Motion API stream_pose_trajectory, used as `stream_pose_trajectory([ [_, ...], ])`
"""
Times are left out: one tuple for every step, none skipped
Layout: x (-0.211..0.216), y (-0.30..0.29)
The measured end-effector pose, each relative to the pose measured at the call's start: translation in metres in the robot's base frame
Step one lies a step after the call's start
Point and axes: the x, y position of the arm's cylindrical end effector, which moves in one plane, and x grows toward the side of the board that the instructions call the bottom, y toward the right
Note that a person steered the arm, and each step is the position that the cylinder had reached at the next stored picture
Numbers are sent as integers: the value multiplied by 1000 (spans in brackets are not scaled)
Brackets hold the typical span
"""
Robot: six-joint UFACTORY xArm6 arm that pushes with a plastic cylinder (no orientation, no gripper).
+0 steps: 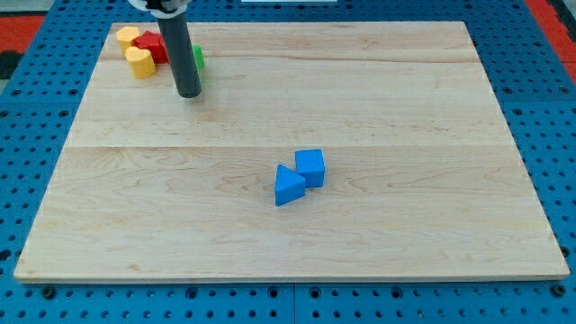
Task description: Push the blue cube closer to the group of blocks
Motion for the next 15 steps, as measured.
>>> stream_pose_trajectory([
  [-9,-15],
  [-14,-30],
  [-17,-42],
  [-4,-26],
  [5,54],
  [28,165],
  [71,242],
  [113,273],
  [162,274],
  [177,231],
  [169,206],
  [160,185],
  [128,187],
  [96,185],
  [100,171],
])
